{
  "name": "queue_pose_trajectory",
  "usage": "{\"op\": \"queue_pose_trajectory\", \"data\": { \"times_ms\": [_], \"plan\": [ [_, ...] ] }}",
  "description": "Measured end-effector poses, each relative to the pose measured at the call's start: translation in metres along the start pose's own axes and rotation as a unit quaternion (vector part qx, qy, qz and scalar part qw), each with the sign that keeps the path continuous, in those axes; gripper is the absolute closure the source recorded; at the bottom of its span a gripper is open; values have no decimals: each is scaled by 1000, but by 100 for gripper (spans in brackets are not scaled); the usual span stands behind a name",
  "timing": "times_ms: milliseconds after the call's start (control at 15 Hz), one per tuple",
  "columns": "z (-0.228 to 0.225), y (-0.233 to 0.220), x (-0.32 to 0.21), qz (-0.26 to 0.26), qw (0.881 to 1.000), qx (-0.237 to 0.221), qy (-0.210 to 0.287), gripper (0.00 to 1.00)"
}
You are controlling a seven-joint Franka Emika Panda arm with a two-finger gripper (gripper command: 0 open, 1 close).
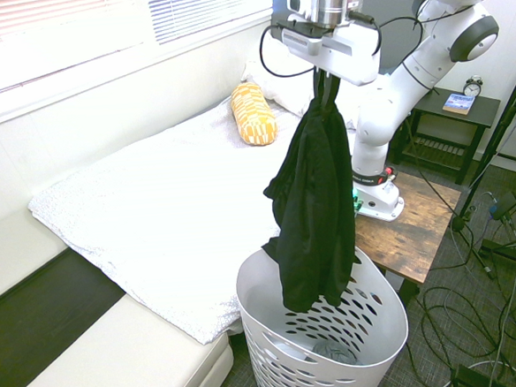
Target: Put my clothes in the laundry bag
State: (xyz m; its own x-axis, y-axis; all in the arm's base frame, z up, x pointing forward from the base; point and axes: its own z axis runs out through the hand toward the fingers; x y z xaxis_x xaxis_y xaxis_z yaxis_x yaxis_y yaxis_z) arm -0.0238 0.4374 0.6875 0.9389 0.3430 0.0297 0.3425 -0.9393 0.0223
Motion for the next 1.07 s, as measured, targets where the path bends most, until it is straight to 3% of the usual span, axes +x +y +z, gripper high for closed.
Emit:
{"op": "queue_pose_trajectory", "data": {
  "times_ms": [467,533,1067],
  "plan": [
    [114,10,39,31,998,-23,-54,100],
    [118,8,37,27,998,-26,-56,0],
    [121,3,31,15,998,-31,-56,0]
  ]
}}
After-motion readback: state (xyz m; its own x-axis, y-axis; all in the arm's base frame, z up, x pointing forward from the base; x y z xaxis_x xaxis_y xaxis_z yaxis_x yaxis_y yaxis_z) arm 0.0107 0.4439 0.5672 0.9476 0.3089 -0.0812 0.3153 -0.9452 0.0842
